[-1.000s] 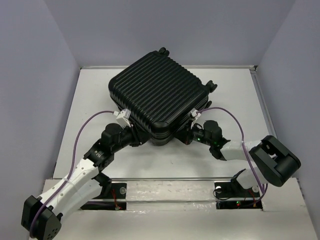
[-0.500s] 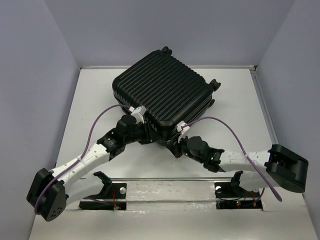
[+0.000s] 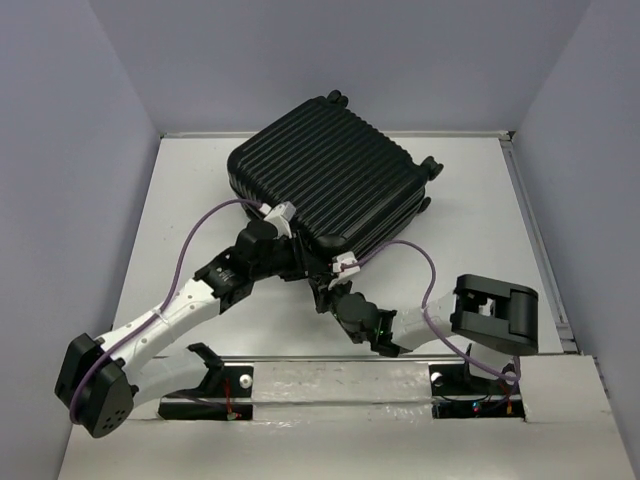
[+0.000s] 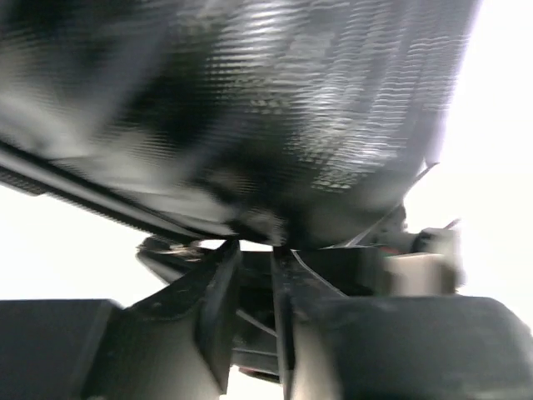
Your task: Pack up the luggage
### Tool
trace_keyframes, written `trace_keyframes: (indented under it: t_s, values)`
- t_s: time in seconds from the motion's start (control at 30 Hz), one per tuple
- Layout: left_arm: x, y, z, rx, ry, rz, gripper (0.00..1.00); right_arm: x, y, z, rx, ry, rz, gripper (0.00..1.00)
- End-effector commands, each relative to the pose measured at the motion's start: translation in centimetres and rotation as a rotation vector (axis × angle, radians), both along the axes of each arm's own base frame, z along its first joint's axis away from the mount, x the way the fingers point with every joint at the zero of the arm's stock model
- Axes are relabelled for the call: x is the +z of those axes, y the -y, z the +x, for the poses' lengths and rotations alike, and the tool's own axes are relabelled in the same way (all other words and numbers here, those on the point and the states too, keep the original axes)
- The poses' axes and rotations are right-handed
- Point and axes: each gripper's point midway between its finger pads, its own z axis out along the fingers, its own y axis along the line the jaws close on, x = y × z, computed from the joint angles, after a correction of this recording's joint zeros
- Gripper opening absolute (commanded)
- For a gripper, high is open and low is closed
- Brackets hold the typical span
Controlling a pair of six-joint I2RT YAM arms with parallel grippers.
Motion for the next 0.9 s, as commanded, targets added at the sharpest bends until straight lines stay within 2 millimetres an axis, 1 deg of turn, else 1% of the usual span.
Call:
trace_keyframes:
  t_s: [0.0,0.03,0.07,0.1,0.13,0.17,0.2,0.23,0.27,0.3,0.33,0.37,0.4,0.43,0.47,0.5,0.53,0.57,0.6,0.63,0.67,0.7,0.73,0.77,0.8,0.83,0.87]
  values:
    - [11.3,0.5,3.6,0.098,0.301,-0.212,0.39,9.3,-1.2,-1.6,-0.024,0.094,0.539,0.07]
    - [12.0,-0.1,4.1,0.122,0.320,-0.197,0.50,8.9,-0.9,-2.5,0.013,0.086,0.534,0.14]
    - [12.5,-0.3,4.2,0.124,0.330,-0.189,0.57,7.9,-0.9,-2.9,0.041,0.072,0.506,0.26]
    - [12.9,-0.9,4.6,0.149,0.337,-0.168,0.63,7.2,-0.8,-3.6,0.075,0.037,0.486,0.42]
    - [15.0,-1.2,5.0,0.154,0.383,-0.173,0.75,5.2,-0.2,-4.7,0.110,-0.010,0.435,0.67]
    - [15.8,-1.9,5.6,0.176,0.401,-0.163,0.80,5.8,0.6,-5.2,0.111,-0.068,0.483,0.75]
    - [18.1,-2.4,6.0,0.189,0.447,-0.165,0.85,3.4,1.5,-5.6,0.107,-0.121,0.399,0.80]
    - [20.3,-4.0,7.8,0.236,0.490,-0.137,0.87,0.7,4.5,-6.0,0.042,-0.230,0.343,0.82]
    - [21.5,-5.1,8.4,0.271,0.508,-0.141,0.87,0.4,5.4,-5.9,0.019,-0.232,0.307,0.80]
    - [22.4,-7.1,10.5,0.326,0.523,-0.124,0.87,-0.7,7.1,-6.0,-0.035,-0.281,0.244,0.76]
    - [21.9,-8.1,11.6,0.346,0.509,-0.117,0.87,-1.0,8.1,-5.8,-0.080,-0.297,0.226,0.70]
    - [22.8,-9.1,12.6,0.365,0.520,-0.132,0.86,-0.8,9.2,-5.2,-0.134,-0.287,0.215,0.40]
    - [22.1,-9.5,14.2,0.370,0.484,-0.138,0.85,-0.1,10.1,-3.9,-0.185,-0.281,0.219,0.25]
    - [22.2,-12.0,16.0,0.439,0.483,-0.130,0.85,-0.9,11.7,-3.2,-0.231,-0.292,0.149,0.14]
    - [22.8,-12.8,17.1,0.458,0.489,-0.140,0.84,-0.1,12.3,-2.4,-0.247,-0.304,0.167,0.07]
    - [22.8,-13.7,18.2,0.481,0.477,-0.142,0.83,0.2,13.1,-1.5,-0.270,-0.311,0.170,0.07]
    - [22.2,-14.3,20.2,0.495,0.445,-0.142,0.82,0.6,15.0,0.8,-0.338,-0.298,0.167,0.07]
    - [21.7,-16.3,21.6,0.543,0.430,-0.133,0.81,0.9,15.6,1.6,-0.346,-0.300,0.176,0.07]
    - [20.4,-17.0,23.6,0.558,0.402,-0.135,0.81,1.8,17.6,3.6,-0.414,-0.276,0.188,0.07]
    - [20.9,-19.1,24.8,0.606,0.409,-0.136,0.81,2.2,17.9,4.1,-0.411,-0.279,0.197,0.07]
    - [20.4,-19.8,25.9,0.620,0.396,-0.140,0.81,2.7,18.4,4.7,-0.420,-0.271,0.206,0.07]
    - [18.3,-20.2,27.6,0.615,0.349,-0.142,0.81,3.0,18.8,5.2,-0.430,-0.266,0.207,0.07]
    - [17.9,-20.6,28.6,0.618,0.335,-0.150,0.81,3.3,19.2,5.7,-0.435,-0.257,0.195,0.07]
    - [16.8,-21.2,30.5,0.612,0.303,-0.163,0.81,3.6,19.5,6.5,-0.443,-0.260,0.198,0.07]
    - [18.7,-21.2,30.7,0.610,0.343,-0.174,0.81,4.0,19.6,6.8,-0.445,-0.259,0.209,0.07]
    - [15.6,-21.6,32.8,0.598,0.279,-0.167,0.81,3.5,19.7,7.2,-0.450,-0.271,0.187,0.07]
    - [17.2,-21.8,34.2,0.584,0.300,-0.175,0.81,3.7,20.0,7.9,-0.459,-0.277,0.193,0.07]
